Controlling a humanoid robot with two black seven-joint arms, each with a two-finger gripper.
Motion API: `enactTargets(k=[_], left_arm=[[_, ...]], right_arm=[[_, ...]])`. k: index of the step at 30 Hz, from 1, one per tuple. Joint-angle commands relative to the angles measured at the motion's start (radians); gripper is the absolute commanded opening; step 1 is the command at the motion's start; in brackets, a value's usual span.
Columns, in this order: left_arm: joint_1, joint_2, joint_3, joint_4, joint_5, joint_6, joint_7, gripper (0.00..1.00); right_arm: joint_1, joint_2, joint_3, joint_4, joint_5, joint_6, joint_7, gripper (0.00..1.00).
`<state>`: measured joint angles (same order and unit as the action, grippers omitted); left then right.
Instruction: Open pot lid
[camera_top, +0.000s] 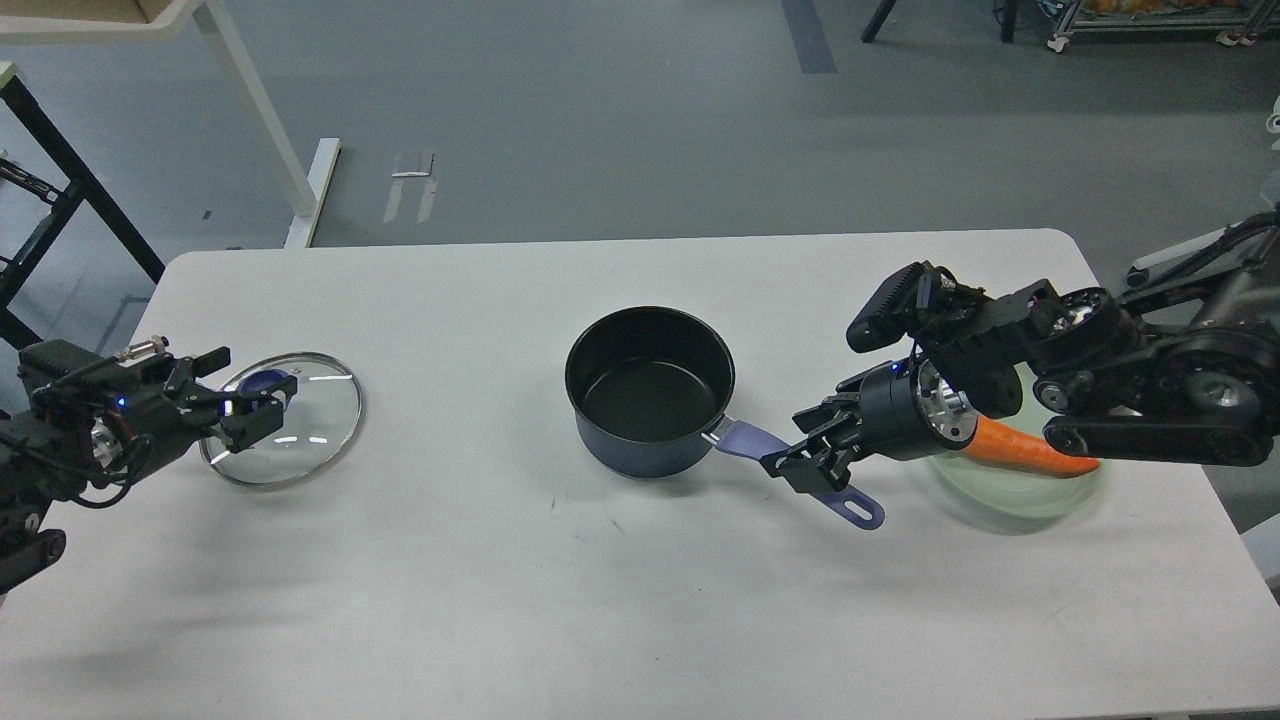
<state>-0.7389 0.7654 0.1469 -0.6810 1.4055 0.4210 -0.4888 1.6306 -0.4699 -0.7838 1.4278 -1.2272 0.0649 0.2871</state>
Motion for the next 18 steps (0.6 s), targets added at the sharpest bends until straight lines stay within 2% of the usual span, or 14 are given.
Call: enactTargets(k=[1,2,5,10,14,18], left_arm=[[-0.007,0.002,-0.006,0.000,-0.147,-0.007,0.000,0.99],[-0.008,0.002,-0.006,0.000,-0.204,-0.007,0.000,0.99],[-0.040,0.000,-0.004,-0.005,-0.370,-0.011,0.000,0.99],[-0.108,-0.009,-0.017,-0.015,-0.546,-0.074,0.000,0.99],[-0.204,-0.066,-0.018,-0.018,-0.799,-0.198,0.000,0.99],[-0.249,-0.103,-0.018,-0.018,-1.011,-0.248,0.000,0.99]], right_arm=[[0.026,-0.025,0.035,-0.007,0.005,-0.005,0.001,0.76],[0.035,-0.039,0.056,-0.010,0.018,-0.005,0.001,0.79],[0.045,-0.101,0.148,-0.017,0.157,-0.008,0.000,0.98],[0.017,-0.231,0.346,-0.029,0.294,-0.007,-0.002,0.99],[-0.099,-0.341,0.604,-0.046,0.322,-0.014,-0.002,0.99],[-0.262,-0.383,0.843,-0.108,0.484,-0.014,-0.005,0.99]])
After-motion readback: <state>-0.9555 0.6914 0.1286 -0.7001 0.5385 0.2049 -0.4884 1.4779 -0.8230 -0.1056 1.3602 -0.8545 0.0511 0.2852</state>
